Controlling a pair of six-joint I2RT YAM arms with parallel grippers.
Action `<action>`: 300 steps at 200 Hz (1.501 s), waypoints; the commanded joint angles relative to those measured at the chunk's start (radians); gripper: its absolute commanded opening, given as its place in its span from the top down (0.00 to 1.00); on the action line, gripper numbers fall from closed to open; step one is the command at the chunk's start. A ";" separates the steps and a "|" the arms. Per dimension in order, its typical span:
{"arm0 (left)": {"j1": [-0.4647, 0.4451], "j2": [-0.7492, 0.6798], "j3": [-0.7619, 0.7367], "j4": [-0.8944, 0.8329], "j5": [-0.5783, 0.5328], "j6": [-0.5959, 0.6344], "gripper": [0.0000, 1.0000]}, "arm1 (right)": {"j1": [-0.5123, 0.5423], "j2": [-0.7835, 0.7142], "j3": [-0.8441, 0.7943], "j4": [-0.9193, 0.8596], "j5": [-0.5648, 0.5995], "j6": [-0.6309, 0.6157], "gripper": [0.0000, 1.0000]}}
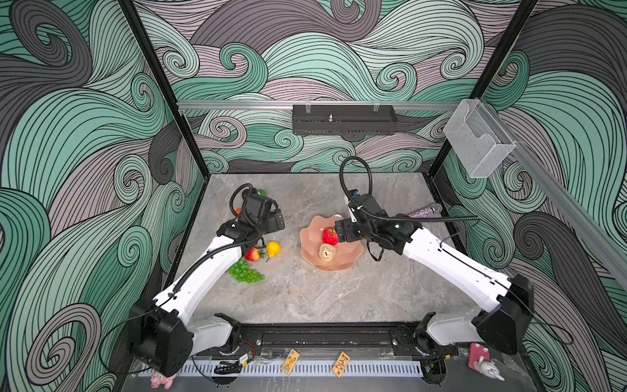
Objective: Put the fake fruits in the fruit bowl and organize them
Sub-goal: 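Lower the red apple into the bowl with the right gripper while the left arm withdraws, then open the right gripper and lift away while the left gripper grasps the yellow lemon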
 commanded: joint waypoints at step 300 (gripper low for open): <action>0.315 0.788 0.574 -0.359 0.262 0.075 0.05 | -0.012 -0.335 -0.430 0.146 -0.162 0.095 0.06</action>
